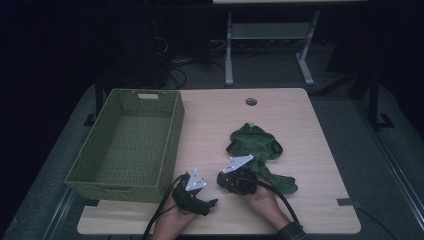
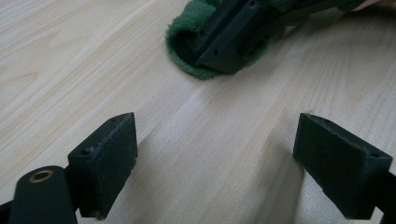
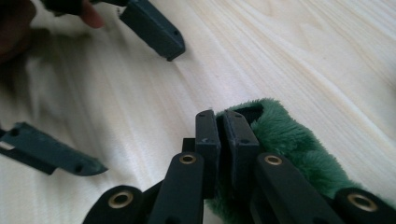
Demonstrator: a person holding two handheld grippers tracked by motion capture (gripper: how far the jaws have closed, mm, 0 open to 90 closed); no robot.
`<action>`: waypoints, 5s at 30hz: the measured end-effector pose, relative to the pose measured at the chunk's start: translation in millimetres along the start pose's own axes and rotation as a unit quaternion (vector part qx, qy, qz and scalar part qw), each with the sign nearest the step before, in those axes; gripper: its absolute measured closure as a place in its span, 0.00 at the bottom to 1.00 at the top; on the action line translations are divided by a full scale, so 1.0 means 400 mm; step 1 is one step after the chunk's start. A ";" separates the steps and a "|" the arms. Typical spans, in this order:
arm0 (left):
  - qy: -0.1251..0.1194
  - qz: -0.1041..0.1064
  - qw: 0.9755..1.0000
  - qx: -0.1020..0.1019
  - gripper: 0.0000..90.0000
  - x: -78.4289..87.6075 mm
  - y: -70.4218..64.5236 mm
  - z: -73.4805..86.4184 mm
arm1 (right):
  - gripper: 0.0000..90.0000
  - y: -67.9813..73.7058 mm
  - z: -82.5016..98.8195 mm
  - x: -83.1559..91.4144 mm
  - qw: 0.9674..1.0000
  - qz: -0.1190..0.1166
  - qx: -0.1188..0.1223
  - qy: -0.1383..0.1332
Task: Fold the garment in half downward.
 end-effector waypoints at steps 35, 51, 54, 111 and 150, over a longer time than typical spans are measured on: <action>-0.003 0.004 1.000 0.005 0.14 -0.001 -0.004 0.000 | 0.93 0.038 -0.005 0.167 0.994 -0.036 -0.010 -0.107; -0.003 0.004 1.000 0.004 0.14 -0.001 -0.003 0.000 | 0.92 -0.026 0.026 0.256 0.991 0.012 -0.036 -0.130; -0.003 0.004 1.000 0.004 0.14 -0.001 -0.003 0.000 | 0.92 -0.035 0.038 0.266 0.990 0.022 -0.041 -0.131; -0.001 0.004 1.000 0.002 0.14 0.000 -0.003 0.000 | 0.81 -0.150 0.130 0.234 0.992 0.079 -0.094 -0.035; -0.001 0.004 1.000 0.000 0.14 0.000 -0.002 0.000 | 0.67 -0.105 0.393 0.431 0.981 0.095 -0.149 -0.075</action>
Point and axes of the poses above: each handheld gripper's, and its own axes: x roughly backward along the jaws, z roughly out of its underside, y roughly to its left, the point moved 3 cm from there along -x, roughly forward along the jaws, and after that the axes turned 8 degrees about -z, right-handed, at the moved point
